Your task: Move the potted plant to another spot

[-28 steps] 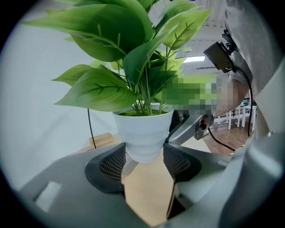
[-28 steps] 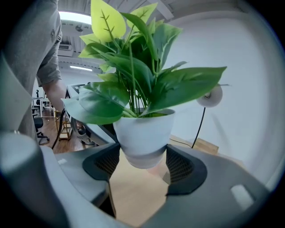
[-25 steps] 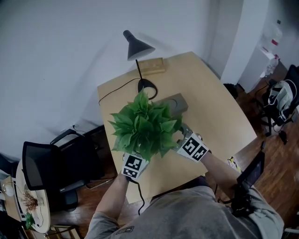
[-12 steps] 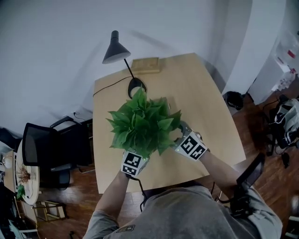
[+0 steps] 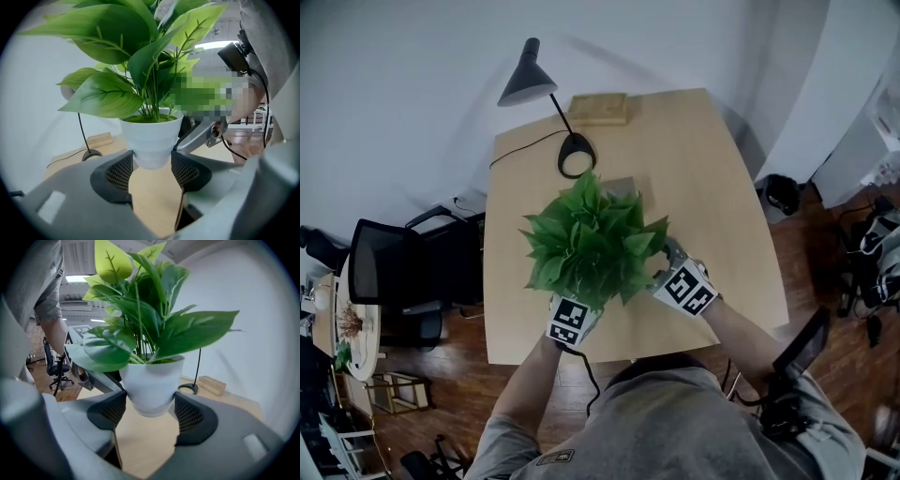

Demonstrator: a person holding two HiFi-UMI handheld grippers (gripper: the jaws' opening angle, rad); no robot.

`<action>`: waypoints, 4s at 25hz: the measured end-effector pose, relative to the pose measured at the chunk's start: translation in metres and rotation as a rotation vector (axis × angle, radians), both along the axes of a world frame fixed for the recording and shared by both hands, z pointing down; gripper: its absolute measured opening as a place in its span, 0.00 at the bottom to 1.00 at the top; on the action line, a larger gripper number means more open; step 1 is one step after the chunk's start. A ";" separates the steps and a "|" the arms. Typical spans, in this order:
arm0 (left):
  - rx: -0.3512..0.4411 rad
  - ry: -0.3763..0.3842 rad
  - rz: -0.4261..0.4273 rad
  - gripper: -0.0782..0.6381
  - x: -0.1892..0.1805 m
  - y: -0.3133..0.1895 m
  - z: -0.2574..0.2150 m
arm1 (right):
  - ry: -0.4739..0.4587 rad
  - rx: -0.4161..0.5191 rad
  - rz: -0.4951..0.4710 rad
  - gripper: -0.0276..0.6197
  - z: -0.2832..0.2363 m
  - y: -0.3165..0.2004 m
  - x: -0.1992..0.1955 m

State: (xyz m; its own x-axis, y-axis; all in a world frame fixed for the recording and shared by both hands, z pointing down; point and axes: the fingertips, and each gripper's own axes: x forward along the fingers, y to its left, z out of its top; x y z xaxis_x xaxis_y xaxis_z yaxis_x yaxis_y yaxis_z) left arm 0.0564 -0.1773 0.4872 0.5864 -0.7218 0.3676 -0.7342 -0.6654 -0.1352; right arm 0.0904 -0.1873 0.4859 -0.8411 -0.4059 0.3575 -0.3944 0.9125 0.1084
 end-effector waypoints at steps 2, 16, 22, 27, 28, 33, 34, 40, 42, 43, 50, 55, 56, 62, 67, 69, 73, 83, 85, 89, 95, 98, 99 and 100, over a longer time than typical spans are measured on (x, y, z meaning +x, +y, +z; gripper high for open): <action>-0.024 0.004 0.007 0.46 0.003 0.003 0.011 | 0.014 -0.017 0.008 0.56 0.011 0.003 0.003; -0.179 0.009 0.057 0.46 0.022 -0.001 0.103 | 0.065 -0.133 0.060 0.56 0.093 -0.003 0.023; -0.226 0.000 0.074 0.46 0.023 -0.003 0.143 | 0.080 -0.170 0.083 0.56 0.130 -0.009 0.025; -0.240 0.003 0.089 0.45 0.021 0.000 0.159 | 0.072 -0.192 0.091 0.56 0.144 -0.008 0.019; -0.233 -0.011 0.081 0.45 0.019 -0.003 0.156 | 0.074 -0.194 0.092 0.56 0.146 -0.008 0.018; -0.211 -0.047 0.073 0.45 0.014 -0.009 0.152 | 0.069 -0.205 0.100 0.56 0.152 -0.007 0.014; -0.206 -0.050 0.075 0.45 0.014 -0.009 0.153 | 0.067 -0.204 0.102 0.56 0.153 -0.007 0.014; -0.194 -0.039 0.068 0.45 0.013 -0.008 0.154 | 0.057 -0.193 0.106 0.55 0.154 -0.007 0.014; -0.195 -0.035 0.065 0.44 0.012 -0.009 0.154 | 0.056 -0.193 0.106 0.55 0.154 -0.008 0.013; -0.195 -0.034 0.064 0.44 0.012 -0.009 0.154 | 0.055 -0.193 0.107 0.55 0.154 -0.008 0.013; -0.190 -0.039 0.060 0.44 0.013 -0.008 0.156 | 0.058 -0.194 0.105 0.55 0.157 -0.007 0.014; -0.176 -0.045 0.056 0.44 0.009 -0.008 0.158 | 0.068 -0.200 0.116 0.56 0.159 -0.007 0.015; -0.173 -0.046 0.051 0.44 0.007 -0.008 0.158 | 0.071 -0.200 0.122 0.56 0.159 -0.007 0.017; -0.172 -0.034 0.036 0.42 -0.006 0.008 0.153 | 0.094 -0.204 0.163 0.56 0.154 0.003 0.034; -0.183 -0.006 0.033 0.40 -0.014 0.036 0.144 | 0.115 -0.196 0.198 0.56 0.141 0.027 0.044; -0.179 0.011 0.033 0.39 -0.016 0.049 0.136 | 0.115 -0.192 0.212 0.56 0.133 0.038 0.046; -0.160 0.064 0.014 0.36 -0.017 0.067 0.115 | 0.091 -0.176 0.225 0.56 0.113 0.059 0.045; -0.109 0.169 -0.095 0.22 0.002 0.134 0.069 | -0.035 -0.164 0.167 0.41 0.072 0.131 0.041; -0.113 0.190 -0.119 0.18 0.011 0.153 0.061 | -0.060 -0.154 0.152 0.33 0.063 0.149 0.047; -0.117 0.232 -0.163 0.11 0.027 0.194 0.055 | -0.093 -0.140 0.153 0.19 0.050 0.187 0.064; -0.135 0.291 -0.222 0.11 0.048 0.260 0.050 | -0.145 -0.170 0.152 0.05 0.040 0.247 0.089; -0.161 0.316 -0.257 0.11 0.052 0.283 0.048 | -0.152 -0.202 0.164 0.05 0.040 0.269 0.098; -0.169 0.317 -0.262 0.11 0.054 0.290 0.048 | -0.155 -0.213 0.171 0.05 0.039 0.275 0.100; -0.173 0.314 -0.263 0.11 0.055 0.296 0.047 | -0.157 -0.225 0.177 0.05 0.039 0.281 0.101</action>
